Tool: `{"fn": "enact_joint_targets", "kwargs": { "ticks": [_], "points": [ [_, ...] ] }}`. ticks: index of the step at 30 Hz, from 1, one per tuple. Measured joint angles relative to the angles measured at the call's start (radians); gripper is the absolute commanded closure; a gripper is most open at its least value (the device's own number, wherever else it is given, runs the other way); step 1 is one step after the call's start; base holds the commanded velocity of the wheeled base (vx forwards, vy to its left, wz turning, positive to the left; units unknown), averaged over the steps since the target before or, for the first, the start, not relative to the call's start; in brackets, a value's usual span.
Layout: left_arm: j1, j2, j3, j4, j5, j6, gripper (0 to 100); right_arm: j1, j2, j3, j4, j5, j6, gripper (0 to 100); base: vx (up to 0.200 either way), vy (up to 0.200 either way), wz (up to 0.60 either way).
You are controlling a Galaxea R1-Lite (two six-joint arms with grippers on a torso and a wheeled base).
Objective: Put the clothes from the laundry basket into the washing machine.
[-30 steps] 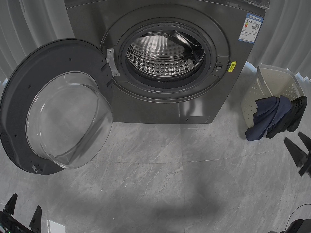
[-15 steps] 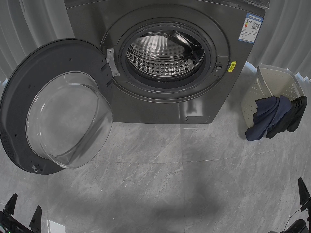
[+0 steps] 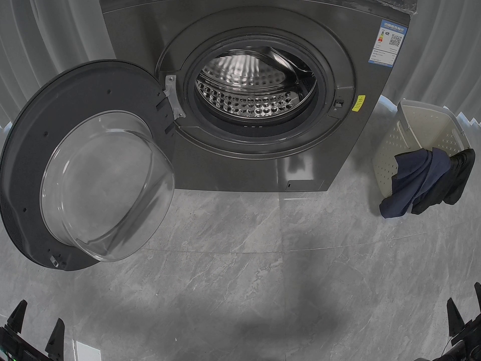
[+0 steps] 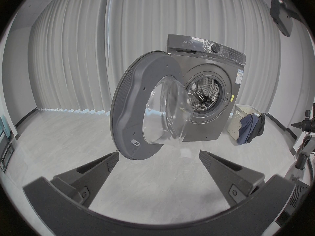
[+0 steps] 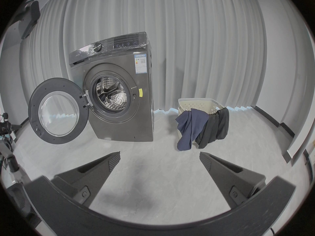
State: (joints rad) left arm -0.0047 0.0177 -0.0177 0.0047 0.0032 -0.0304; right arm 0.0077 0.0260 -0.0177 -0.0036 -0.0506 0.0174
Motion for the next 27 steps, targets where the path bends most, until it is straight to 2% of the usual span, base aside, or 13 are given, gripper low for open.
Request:
{"fn": "enact_joint_targets", "kwargs": {
  "ticks": [27],
  "points": [
    [0.0,0.0,0.0,0.0,0.001,-0.001,0,-0.002,-0.015,0.0,0.001,0.004,-0.013,0,0.0,-0.2,0.0]
  ]
}}
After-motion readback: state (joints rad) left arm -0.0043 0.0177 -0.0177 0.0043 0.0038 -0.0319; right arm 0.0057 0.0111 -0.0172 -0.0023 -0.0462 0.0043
